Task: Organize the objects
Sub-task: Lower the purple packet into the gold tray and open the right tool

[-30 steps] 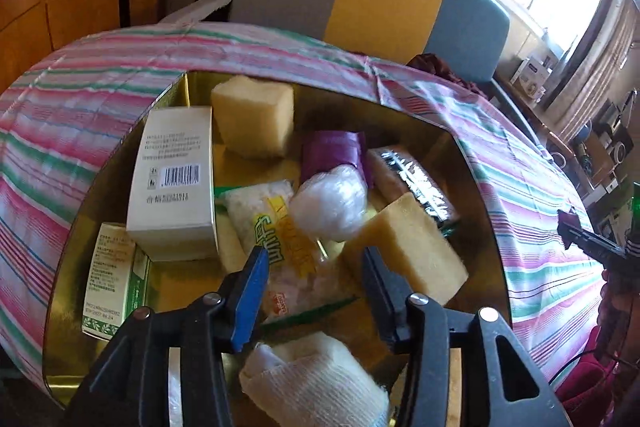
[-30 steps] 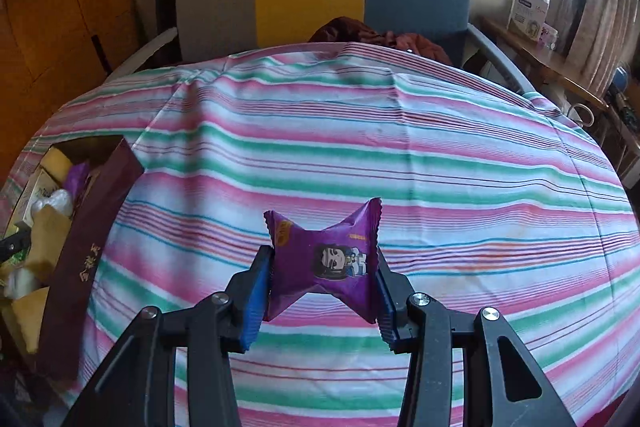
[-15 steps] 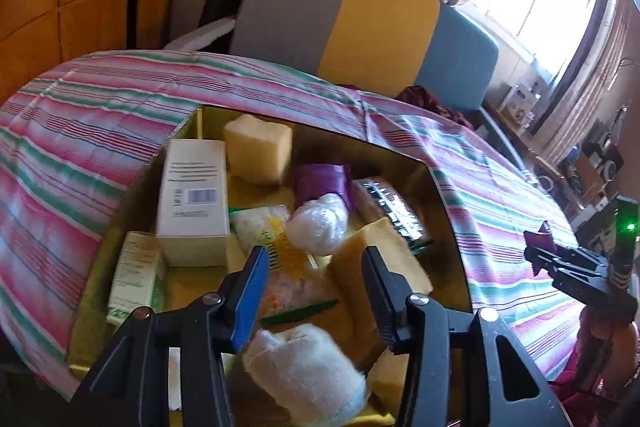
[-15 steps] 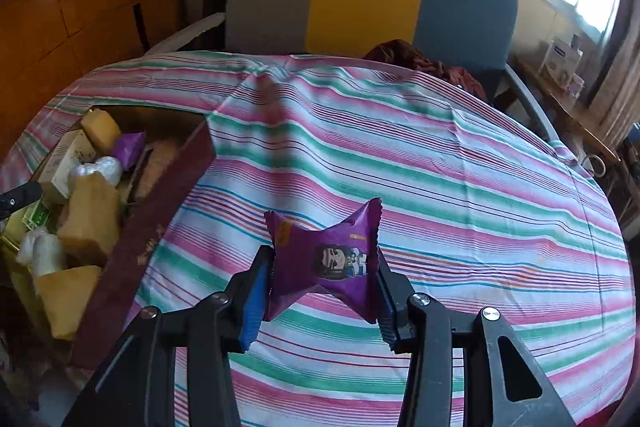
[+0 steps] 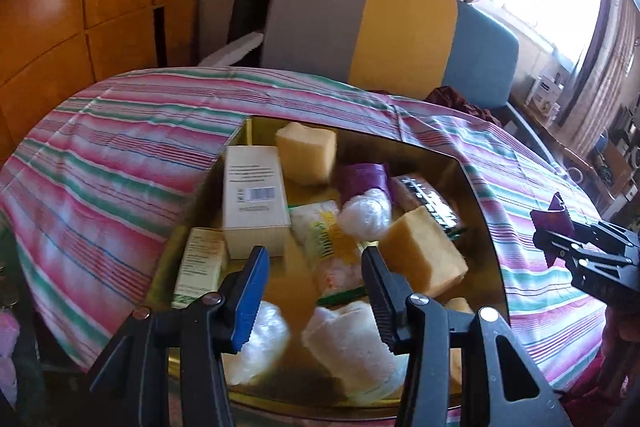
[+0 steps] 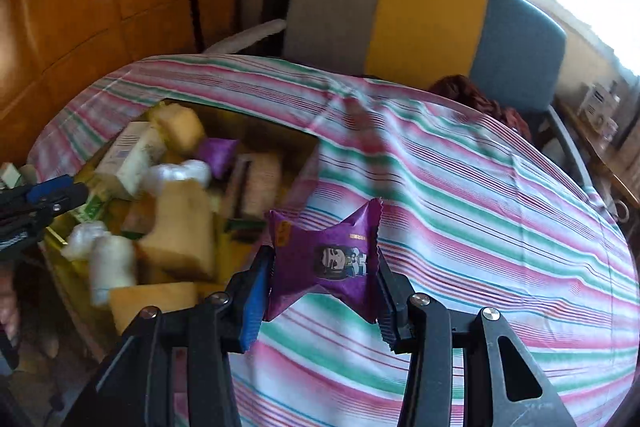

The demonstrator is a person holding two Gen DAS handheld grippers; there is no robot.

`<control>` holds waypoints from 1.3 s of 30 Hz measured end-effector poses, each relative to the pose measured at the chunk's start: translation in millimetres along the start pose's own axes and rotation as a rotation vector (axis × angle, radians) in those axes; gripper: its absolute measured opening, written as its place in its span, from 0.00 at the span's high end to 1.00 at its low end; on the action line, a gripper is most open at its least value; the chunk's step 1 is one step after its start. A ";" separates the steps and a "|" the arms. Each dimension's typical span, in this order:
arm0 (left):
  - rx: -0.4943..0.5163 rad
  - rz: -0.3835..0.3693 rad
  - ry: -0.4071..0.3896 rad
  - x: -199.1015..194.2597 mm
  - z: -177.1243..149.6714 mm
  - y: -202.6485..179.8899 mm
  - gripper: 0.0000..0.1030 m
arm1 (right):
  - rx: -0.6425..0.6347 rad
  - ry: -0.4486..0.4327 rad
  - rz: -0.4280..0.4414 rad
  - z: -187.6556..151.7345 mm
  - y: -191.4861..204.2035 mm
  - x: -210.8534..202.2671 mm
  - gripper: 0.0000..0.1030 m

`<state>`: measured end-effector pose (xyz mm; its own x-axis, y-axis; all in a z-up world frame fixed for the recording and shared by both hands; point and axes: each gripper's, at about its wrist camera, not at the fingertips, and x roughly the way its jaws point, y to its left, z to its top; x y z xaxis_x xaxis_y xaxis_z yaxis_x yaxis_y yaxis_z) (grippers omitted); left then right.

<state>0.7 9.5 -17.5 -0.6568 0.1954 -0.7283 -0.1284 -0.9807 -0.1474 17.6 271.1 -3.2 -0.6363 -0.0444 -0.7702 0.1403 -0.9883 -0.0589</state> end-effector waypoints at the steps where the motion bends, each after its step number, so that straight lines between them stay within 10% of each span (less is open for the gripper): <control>1: 0.001 0.012 0.004 -1.2 0.3 2.1 0.53 | -0.007 -0.004 0.013 1.5 7.2 -0.4 0.54; 25: -0.091 0.274 -0.041 -33.2 -7.3 78.9 0.53 | -0.136 0.024 0.263 21.5 150.1 17.2 0.54; 39: -0.105 0.264 -0.028 -40.3 -4.7 86.6 0.53 | -0.099 0.144 0.309 34.0 198.3 85.3 0.49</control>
<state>19.6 -83.2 -4.0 -0.6773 -0.0682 -0.7325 0.1269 -0.9916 -0.0249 -34.6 66.4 -59.0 -0.4400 -0.3109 -0.8424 0.3864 -0.9124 0.1349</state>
